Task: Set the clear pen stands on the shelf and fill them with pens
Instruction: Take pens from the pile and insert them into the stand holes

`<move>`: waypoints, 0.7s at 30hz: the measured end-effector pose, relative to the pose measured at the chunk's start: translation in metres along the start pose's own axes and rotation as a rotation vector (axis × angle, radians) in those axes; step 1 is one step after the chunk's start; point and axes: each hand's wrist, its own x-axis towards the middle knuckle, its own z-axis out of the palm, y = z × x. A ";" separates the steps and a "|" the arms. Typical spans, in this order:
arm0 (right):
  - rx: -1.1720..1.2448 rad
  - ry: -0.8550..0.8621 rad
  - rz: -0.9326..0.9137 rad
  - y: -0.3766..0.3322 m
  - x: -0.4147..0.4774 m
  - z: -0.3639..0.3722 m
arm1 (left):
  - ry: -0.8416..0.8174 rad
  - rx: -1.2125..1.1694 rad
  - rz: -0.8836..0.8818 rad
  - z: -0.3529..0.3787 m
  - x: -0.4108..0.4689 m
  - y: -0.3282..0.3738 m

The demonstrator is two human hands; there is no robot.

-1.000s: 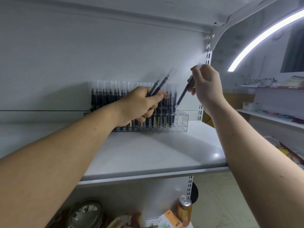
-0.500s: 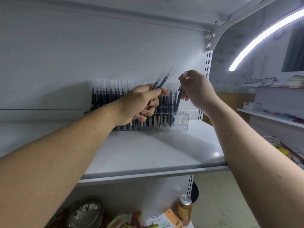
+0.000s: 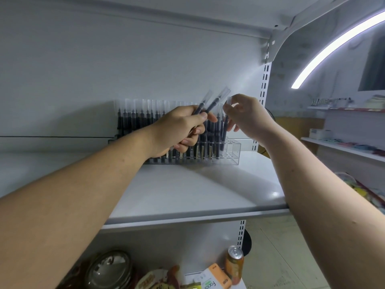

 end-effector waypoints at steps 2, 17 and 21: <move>0.000 -0.006 0.020 0.000 0.000 -0.002 | 0.001 0.005 -0.002 0.000 0.000 0.000; -0.036 0.097 -0.012 -0.002 -0.004 -0.008 | 0.010 -0.001 0.021 0.002 0.001 0.000; 0.493 0.121 -0.010 -0.009 -0.001 -0.012 | 0.046 -0.039 0.027 0.003 0.001 0.000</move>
